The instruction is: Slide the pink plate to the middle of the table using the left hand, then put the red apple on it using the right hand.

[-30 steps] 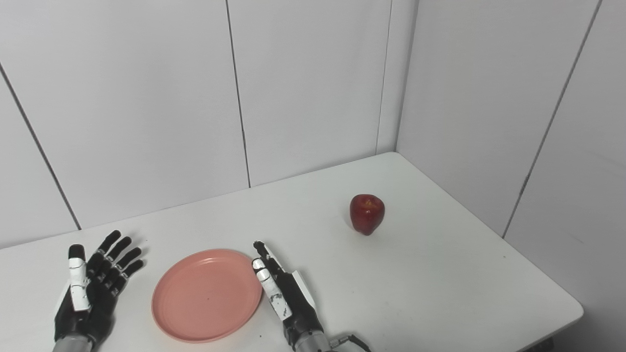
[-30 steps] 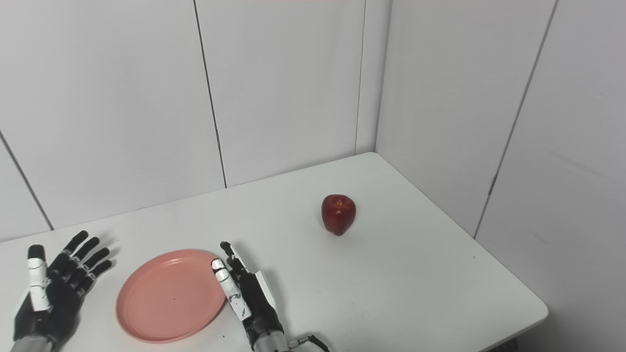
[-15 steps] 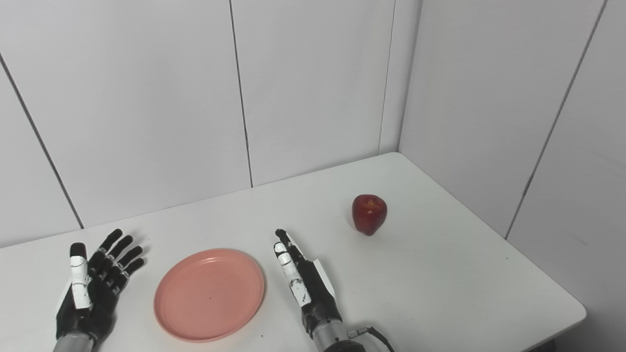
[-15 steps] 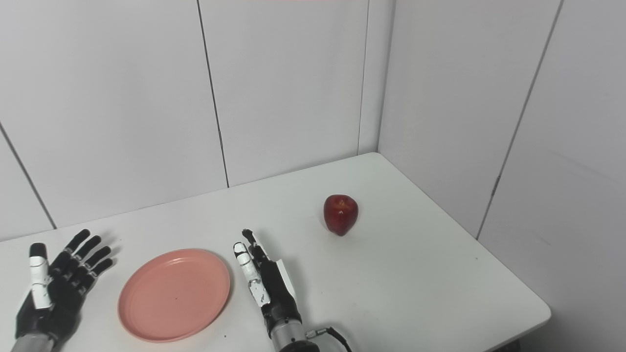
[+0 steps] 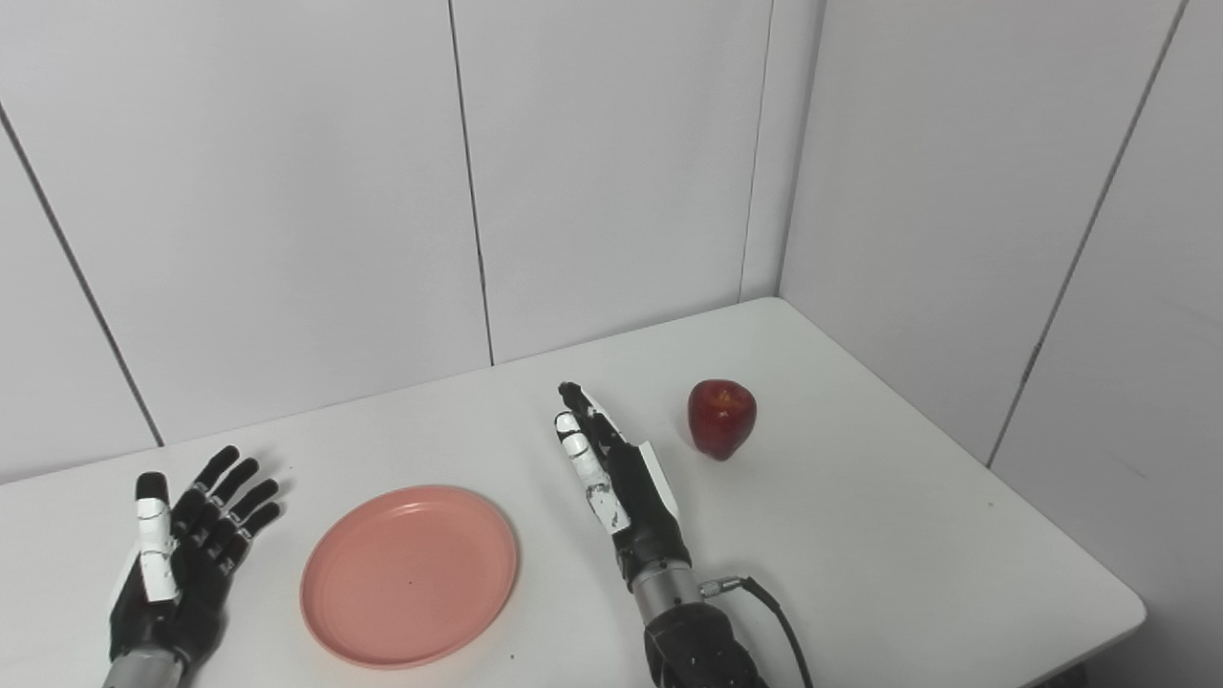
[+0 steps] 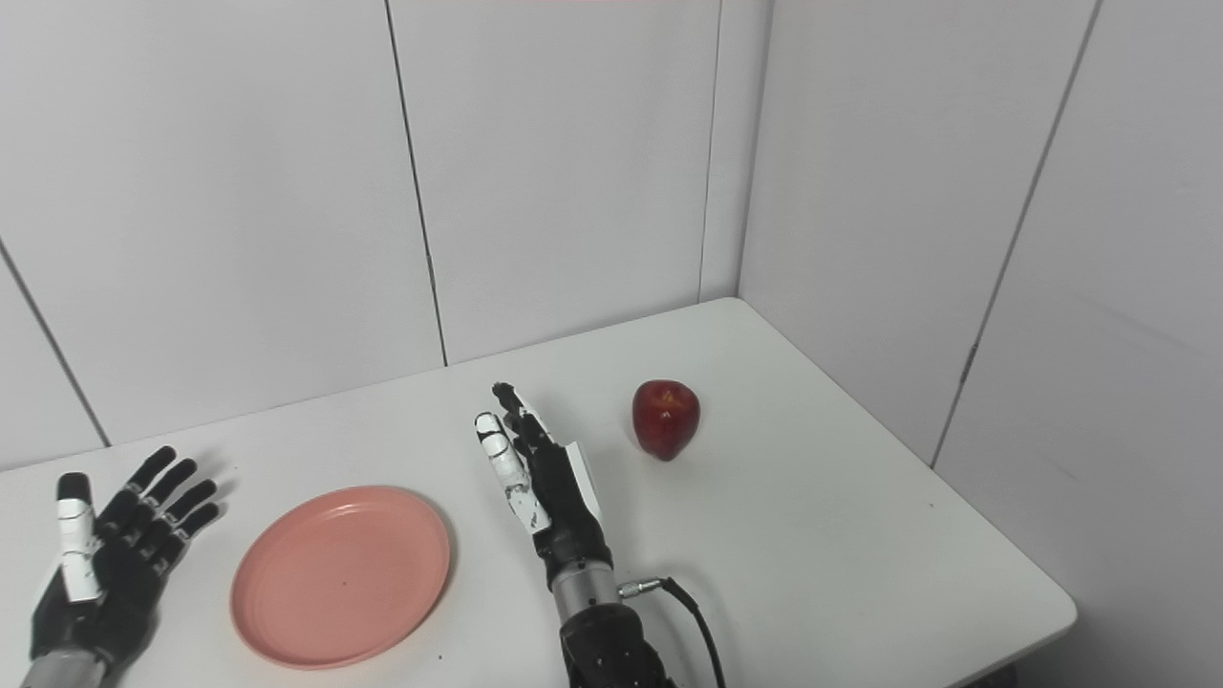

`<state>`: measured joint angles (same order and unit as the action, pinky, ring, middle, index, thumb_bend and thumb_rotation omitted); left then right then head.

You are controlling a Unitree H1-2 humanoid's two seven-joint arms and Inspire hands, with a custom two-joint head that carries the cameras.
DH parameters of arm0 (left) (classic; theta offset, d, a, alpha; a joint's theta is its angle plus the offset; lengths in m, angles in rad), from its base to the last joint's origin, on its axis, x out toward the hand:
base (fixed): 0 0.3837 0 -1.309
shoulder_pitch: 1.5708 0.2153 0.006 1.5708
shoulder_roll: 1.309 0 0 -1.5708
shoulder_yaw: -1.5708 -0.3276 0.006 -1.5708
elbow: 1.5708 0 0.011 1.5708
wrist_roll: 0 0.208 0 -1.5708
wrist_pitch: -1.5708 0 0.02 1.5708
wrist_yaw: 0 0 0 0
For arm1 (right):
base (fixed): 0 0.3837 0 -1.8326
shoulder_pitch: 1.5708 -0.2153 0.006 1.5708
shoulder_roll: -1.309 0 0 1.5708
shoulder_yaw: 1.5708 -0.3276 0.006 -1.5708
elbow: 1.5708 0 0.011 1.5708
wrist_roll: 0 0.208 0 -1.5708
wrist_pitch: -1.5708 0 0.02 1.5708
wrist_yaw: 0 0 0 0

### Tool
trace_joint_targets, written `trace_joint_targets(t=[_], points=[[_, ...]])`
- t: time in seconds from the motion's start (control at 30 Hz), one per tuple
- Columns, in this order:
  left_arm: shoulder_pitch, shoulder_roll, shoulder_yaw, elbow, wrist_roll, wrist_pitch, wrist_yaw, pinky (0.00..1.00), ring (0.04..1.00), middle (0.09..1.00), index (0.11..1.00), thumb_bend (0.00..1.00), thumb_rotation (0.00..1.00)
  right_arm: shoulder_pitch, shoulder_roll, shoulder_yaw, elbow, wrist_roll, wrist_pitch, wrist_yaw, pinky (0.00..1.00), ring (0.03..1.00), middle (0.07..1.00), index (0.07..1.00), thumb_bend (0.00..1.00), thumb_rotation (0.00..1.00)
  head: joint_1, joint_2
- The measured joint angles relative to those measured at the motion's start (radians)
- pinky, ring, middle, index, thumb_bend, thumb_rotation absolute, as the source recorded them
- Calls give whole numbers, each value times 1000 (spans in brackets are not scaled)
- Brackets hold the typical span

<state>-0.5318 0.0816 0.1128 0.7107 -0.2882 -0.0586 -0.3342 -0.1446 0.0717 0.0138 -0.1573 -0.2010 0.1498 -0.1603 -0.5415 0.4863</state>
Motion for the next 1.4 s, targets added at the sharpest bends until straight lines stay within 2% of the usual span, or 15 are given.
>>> trace_joint_targets(t=[0.2,0.43,0.63,0.7,0.8,1.07,1.13,1.3,1.4], points=[[0,1,-1,0,-7,0,-1,865,843,898,857,744,1000,-33,-57,-17,1,-77,-48,-43,743,805,832,833,752,973,0,0],[3,1,-1,-7,-11,6,-3,860,841,896,852,743,1000,-82,-110,-45,2,-135,-63,-80,786,816,831,823,782,982,9,2],[2,3,-2,-3,-11,5,-5,849,843,901,849,752,1000,-105,-175,-36,4,-256,-70,-103,726,779,801,785,787,1000,8,3],[-1,6,-1,4,-11,5,-15,865,845,902,853,751,1000,-119,-195,-32,5,-293,-70,-109,719,782,790,766,830,1000,6,3],[-8,9,0,14,-11,5,-26,868,847,902,857,752,1000,-140,-218,-25,5,-333,-70,-110,707,780,789,758,842,1000,6,2],[-10,9,-3,14,-9,5,-28,851,840,897,849,755,1000,-161,-276,-12,7,-439,-51,-80,613,725,778,742,903,981,8,2],[-10,9,-3,15,-9,5,-29,847,837,899,856,757,1000,-166,-304,-5,9,-491,-34,-67,566,675,732,714,918,990,14,2],[-11,10,-7,16,-9,4,-29,856,835,894,855,766,1000,-173,-386,19,13,-610,-3,-11,622,693,713,687,900,986,17,0],[-11,10,-8,18,-9,2,-29,855,832,889,854,768,1000,-173,-404,23,15,-643,20,19,665,715,716,678,894,965,18,0]])
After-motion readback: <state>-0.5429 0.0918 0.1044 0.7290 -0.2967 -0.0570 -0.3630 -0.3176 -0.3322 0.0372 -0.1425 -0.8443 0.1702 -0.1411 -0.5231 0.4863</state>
